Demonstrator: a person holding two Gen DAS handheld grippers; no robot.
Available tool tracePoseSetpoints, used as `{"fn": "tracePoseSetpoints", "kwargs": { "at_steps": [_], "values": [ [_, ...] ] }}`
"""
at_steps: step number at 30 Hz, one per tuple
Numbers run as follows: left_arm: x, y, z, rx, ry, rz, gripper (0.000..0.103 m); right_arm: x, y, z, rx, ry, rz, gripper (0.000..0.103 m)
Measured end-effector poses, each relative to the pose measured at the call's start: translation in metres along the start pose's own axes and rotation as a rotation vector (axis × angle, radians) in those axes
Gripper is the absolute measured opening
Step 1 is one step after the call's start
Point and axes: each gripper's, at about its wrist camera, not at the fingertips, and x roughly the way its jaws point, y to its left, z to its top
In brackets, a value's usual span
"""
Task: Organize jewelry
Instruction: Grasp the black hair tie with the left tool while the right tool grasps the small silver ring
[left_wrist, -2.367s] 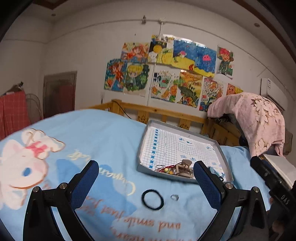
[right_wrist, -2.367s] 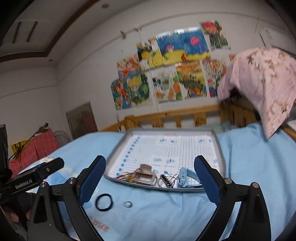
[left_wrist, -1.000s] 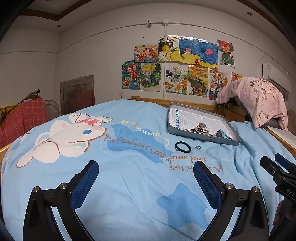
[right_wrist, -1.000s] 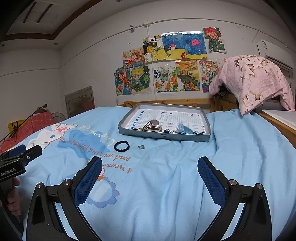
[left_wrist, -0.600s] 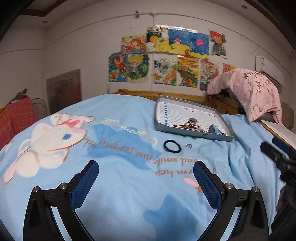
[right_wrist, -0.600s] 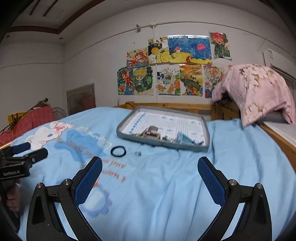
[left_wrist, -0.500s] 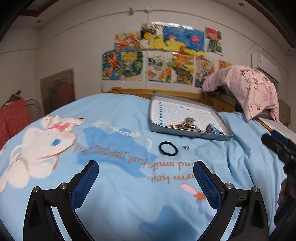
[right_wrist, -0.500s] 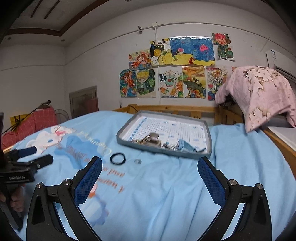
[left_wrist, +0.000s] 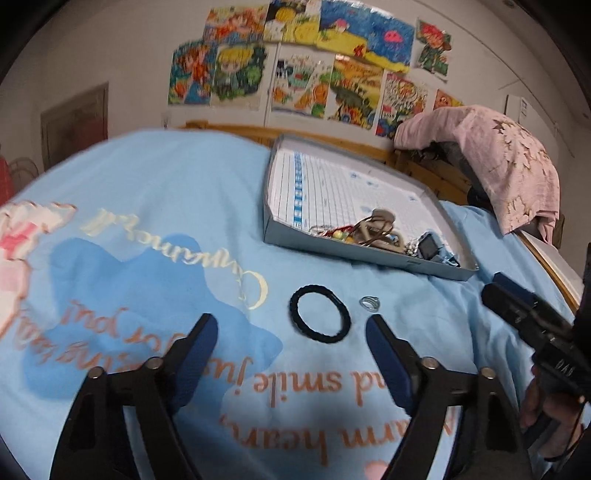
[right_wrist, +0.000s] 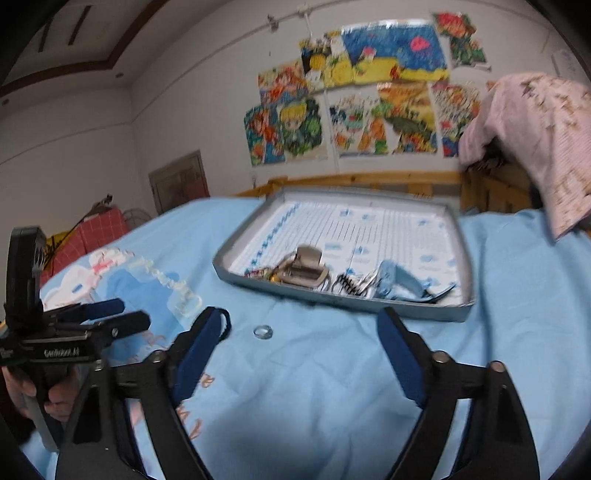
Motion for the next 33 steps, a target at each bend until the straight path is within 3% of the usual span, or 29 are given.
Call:
{"fn": "tracePoseSetpoints", "kwargs": {
  "at_steps": [8,12,16,23,29,33],
  "values": [
    [0.046,0.017,-0.006,-0.067,0.075,-0.135,0.045,0.067,0.008,-0.006,-0.035,0.097,0.072,0.052],
    [0.059,0.02,-0.014,-0.078,0.081,-0.183,0.04,0.093,0.019,-0.012,-0.074,0.154,0.119,0.049],
    [0.066,0.021,-0.016,-0.08,0.076,-0.216,0.031,0.114,0.032,-0.02,-0.113,0.218,0.137,0.038],
    [0.076,0.024,-0.018,-0.093,0.086,-0.223,0.01,0.12,0.04,-0.031,-0.133,0.254,0.131,0.038],
    [0.074,0.02,-0.021,-0.066,0.076,-0.204,0.006,0.117,0.047,-0.032,-0.172,0.263,0.129,0.021],
    [0.069,0.017,-0.025,-0.046,0.054,-0.19,0.006,0.115,0.05,-0.032,-0.193,0.258,0.125,0.018]
  ]
}}
